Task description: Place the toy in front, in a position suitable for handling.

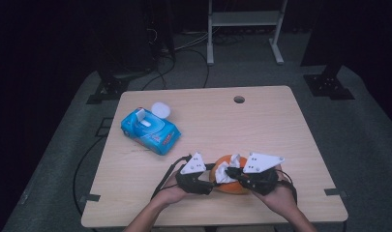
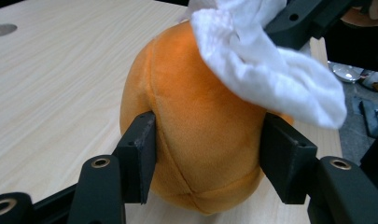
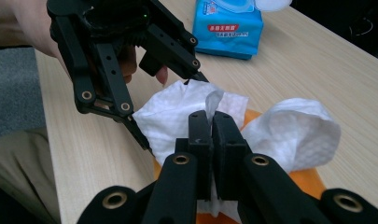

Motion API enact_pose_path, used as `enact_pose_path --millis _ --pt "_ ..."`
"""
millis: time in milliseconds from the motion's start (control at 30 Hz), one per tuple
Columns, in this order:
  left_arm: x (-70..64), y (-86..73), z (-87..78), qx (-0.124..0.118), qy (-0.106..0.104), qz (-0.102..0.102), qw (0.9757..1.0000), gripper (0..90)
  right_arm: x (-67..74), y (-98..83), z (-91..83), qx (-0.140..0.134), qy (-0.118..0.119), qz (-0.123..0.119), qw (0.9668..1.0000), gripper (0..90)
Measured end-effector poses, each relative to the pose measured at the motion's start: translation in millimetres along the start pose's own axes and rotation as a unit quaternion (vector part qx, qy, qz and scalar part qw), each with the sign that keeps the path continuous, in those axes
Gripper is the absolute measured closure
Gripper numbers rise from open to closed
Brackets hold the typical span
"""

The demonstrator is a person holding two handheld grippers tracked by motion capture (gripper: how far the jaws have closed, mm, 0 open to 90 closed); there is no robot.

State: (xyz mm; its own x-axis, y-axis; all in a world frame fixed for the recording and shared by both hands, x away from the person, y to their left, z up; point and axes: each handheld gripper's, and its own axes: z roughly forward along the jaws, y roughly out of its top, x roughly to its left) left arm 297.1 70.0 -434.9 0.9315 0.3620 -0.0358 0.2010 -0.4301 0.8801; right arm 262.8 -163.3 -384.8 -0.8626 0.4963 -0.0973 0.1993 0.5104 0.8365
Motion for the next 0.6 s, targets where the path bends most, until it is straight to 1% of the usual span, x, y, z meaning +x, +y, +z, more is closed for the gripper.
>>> enact_pose_path --millis 67,133,200,267,333,367,400,500,533,600 --pt "1.8 -0.8 -0.8 -0.003 0.0 -0.006 1.0 41.2 -3.3 -0.6 -2.3 0.001 -0.006 0.003 1.0 86.5" --pt "3.0 -1.1 -1.1 -0.003 -0.001 -0.007 1.0 41.1 -9.9 -2.8 -6.9 0.004 -0.022 0.006 0.9997 86.4" --pt "4.8 -2.1 -1.1 -0.003 -0.002 -0.011 0.9999 40.5 -18.7 -8.2 -10.7 0.005 -0.03 0.018 0.9994 86.4" --pt "6.7 -2.9 -1.4 -0.004 -0.006 -0.018 0.9998 38.1 -25.8 -14.5 -13.0 0.003 -0.031 0.036 0.9989 86.4" --pt "7.5 -2.9 -0.3 -0.008 -0.013 -0.028 0.9995 31.8 -28.6 -18.4 -13.1 0.001 -0.028 0.05 0.9983 86.4" --pt "7.2 -2.8 0.7 -0.007 -0.011 -0.031 0.9994 28.1 -28.8 -18.6 -12.2 0.003 -0.028 0.049 0.9984 86.4" --pt "6.4 -3.1 1.2 -0.005 -0.008 -0.029 0.9995 28.0 -28.3 -17.8 -11.4 0.004 -0.03 0.047 0.9984 86.4" --pt "3.8 -1.7 -0.1 -0.005 0.003 -0.013 0.9999 37.6 -24.5 -13.5 -11.5 0.001 -0.034 0.038 0.9987 86.5" --pt "2.4 -0.6 -0.2 -0.006 0.004 -0.01 0.9999 39.0 -21.4 -10.9 -12.4 -0.002 -0.032 0.037 0.9988 86.5" --pt "-0.7 2.8 1.0 -0.01 0.004 -0.007 0.9999 39.7 -13.7 -5.3 -11.3 -0.009 -0.015 0.029 0.9994 86.5"
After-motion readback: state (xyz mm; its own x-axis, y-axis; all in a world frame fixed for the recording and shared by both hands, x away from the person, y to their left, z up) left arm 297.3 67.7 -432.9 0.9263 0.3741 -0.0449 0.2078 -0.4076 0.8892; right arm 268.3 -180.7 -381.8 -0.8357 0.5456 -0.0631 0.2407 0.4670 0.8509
